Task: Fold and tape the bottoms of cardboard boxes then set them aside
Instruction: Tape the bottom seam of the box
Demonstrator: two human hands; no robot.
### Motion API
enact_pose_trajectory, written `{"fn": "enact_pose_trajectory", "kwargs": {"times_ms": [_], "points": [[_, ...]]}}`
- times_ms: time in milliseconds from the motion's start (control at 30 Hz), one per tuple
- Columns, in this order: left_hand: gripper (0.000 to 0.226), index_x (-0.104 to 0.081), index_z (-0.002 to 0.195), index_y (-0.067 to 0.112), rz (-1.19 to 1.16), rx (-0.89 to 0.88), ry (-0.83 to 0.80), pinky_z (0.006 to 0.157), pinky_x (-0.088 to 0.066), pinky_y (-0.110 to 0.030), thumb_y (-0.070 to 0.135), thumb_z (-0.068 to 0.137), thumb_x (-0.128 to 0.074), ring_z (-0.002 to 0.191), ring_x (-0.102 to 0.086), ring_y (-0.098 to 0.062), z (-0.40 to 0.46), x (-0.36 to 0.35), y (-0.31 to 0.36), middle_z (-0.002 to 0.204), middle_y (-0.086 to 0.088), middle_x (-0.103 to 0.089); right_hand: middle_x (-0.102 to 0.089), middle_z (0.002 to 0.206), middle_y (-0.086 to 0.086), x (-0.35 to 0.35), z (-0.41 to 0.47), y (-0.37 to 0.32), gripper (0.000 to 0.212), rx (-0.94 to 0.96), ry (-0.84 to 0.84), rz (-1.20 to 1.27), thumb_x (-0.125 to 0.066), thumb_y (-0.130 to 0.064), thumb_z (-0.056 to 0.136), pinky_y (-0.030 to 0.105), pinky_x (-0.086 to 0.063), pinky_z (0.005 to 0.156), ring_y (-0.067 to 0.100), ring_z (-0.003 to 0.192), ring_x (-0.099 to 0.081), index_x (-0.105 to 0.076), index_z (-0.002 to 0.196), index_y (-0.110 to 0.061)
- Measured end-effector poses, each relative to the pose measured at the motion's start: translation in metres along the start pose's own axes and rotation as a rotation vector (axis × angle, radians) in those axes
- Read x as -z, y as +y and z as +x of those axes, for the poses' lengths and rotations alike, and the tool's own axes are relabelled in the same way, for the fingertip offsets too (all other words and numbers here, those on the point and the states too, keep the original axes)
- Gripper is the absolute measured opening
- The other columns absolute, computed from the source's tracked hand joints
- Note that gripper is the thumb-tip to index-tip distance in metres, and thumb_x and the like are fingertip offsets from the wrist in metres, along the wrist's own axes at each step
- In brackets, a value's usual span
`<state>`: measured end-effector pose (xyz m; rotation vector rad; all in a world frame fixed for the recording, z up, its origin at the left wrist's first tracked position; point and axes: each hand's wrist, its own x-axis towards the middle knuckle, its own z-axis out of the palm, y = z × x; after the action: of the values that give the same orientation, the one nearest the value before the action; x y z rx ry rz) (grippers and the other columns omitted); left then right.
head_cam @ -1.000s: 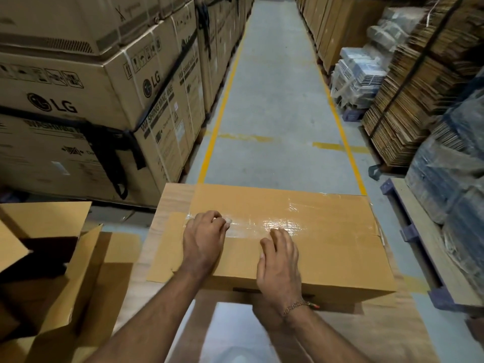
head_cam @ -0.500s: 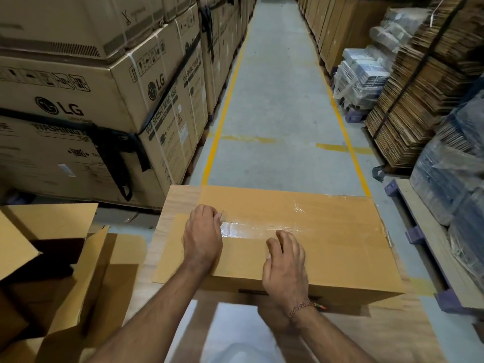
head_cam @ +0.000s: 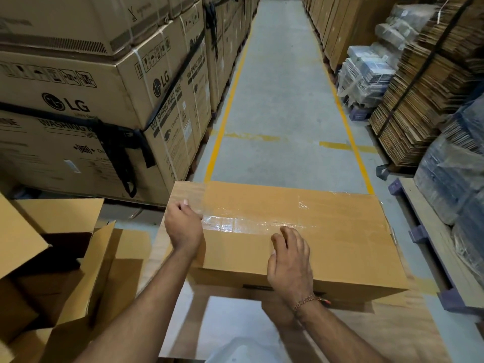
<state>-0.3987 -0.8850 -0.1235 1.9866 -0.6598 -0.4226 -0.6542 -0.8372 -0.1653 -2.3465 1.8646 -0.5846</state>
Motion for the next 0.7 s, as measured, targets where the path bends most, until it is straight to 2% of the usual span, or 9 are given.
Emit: {"fn": "enact_pose_trajectory", "kwargs": {"times_ms": [67,133,267,433,567,700], "points": [[0.027,-0.054,0.099,0.015,-0.078,0.102,-0.019,0.07,-0.062,-0.048,0.036,0.11,-0.041,0.07,-0.074,-0.026,0.005,0.007,-0.002,0.075,0.002,-0.069,-0.046,0.143,0.009,0.0,0.0,0.0,0.035,0.006,0.005,0.004,-0.058,-0.015,0.088,0.047,-0.034,0.117,0.03,0.139,-0.04,-0.057,0.123,-0.015],[0.026,-0.055,0.105,0.011,-0.106,0.169,-0.031,0.062,-0.063,-0.045,0.031,0.112,-0.04,0.058,-0.075,-0.022,0.006,0.013,0.0,0.073,0.004,-0.067,-0.046,0.142,0.009,0.001,0.0,0.0,0.035,0.008,0.01,0.012,-0.059,-0.014,0.088,0.047,-0.034,0.117,0.03,0.138,-0.04,-0.057,0.123,-0.015],[0.028,-0.055,0.109,0.009,-0.14,0.186,-0.03,0.053,-0.062,-0.036,0.032,0.113,-0.038,0.055,-0.074,-0.017,0.009,0.022,0.0,0.09,-0.001,-0.069,-0.046,0.143,0.009,0.001,-0.001,-0.001,0.036,0.014,0.008,0.0,-0.058,-0.015,0.089,0.048,-0.034,0.118,0.03,0.139,-0.04,-0.057,0.124,-0.015],[0.029,-0.054,0.11,0.013,-0.181,0.256,-0.005,0.074,-0.064,-0.049,0.036,0.113,-0.037,0.061,-0.075,-0.026,0.025,0.03,0.0,0.07,0.002,-0.069,-0.047,0.143,0.01,0.0,0.0,-0.001,0.036,0.008,0.004,-0.003,-0.058,-0.015,0.088,0.049,-0.036,0.117,0.031,0.138,-0.04,-0.056,0.124,-0.015],[0.031,-0.055,0.116,0.016,-0.197,0.307,0.004,0.078,-0.065,-0.048,0.039,0.114,-0.034,0.064,-0.075,-0.026,0.031,0.035,-0.005,0.071,-0.003,-0.072,-0.047,0.142,0.009,0.001,0.0,-0.002,0.036,0.007,0.011,-0.005,-0.058,-0.015,0.088,0.049,-0.036,0.116,0.03,0.137,-0.041,-0.056,0.124,-0.016],[0.047,-0.055,0.135,0.005,-0.298,0.409,-0.015,0.085,-0.064,-0.046,0.041,0.113,-0.032,0.064,-0.074,-0.025,0.044,0.039,-0.013,0.081,-0.013,-0.075,-0.047,0.14,0.009,0.0,0.0,-0.003,0.036,0.004,0.01,-0.009,-0.058,-0.015,0.087,0.048,-0.036,0.116,0.03,0.135,-0.042,-0.056,0.124,-0.016]]}}
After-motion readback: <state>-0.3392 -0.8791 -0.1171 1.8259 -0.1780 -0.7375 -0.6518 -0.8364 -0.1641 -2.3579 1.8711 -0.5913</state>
